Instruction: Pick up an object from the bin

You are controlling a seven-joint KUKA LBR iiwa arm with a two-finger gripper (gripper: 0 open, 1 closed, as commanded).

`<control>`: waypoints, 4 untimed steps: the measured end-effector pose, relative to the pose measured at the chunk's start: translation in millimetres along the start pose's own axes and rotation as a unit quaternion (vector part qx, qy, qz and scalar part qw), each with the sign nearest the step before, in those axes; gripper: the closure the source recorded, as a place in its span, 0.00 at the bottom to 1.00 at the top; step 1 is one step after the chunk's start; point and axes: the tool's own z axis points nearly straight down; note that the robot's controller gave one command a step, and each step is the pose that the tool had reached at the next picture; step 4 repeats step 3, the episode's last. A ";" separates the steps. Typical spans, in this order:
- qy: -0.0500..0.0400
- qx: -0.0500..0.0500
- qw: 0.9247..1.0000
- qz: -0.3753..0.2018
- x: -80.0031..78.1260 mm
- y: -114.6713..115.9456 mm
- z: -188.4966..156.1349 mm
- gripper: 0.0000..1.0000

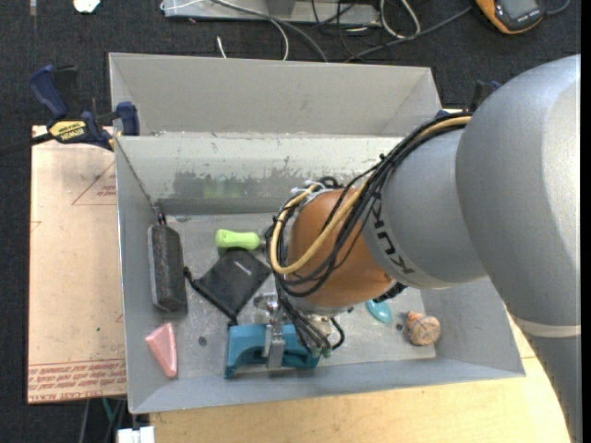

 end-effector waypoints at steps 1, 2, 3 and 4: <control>0.000 0.000 1.000 0.000 0.0 0.0 -0.1 1.00; 0.007 0.001 1.000 -0.011 -1.1 5.2 -59.3 1.00; 0.009 0.002 1.000 -0.008 1.6 6.6 -134.9 1.00; 0.009 0.002 1.000 -0.008 1.6 6.6 -134.9 1.00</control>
Offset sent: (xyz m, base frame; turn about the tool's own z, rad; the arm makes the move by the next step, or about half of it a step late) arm 0.0061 0.0090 0.1085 -0.0368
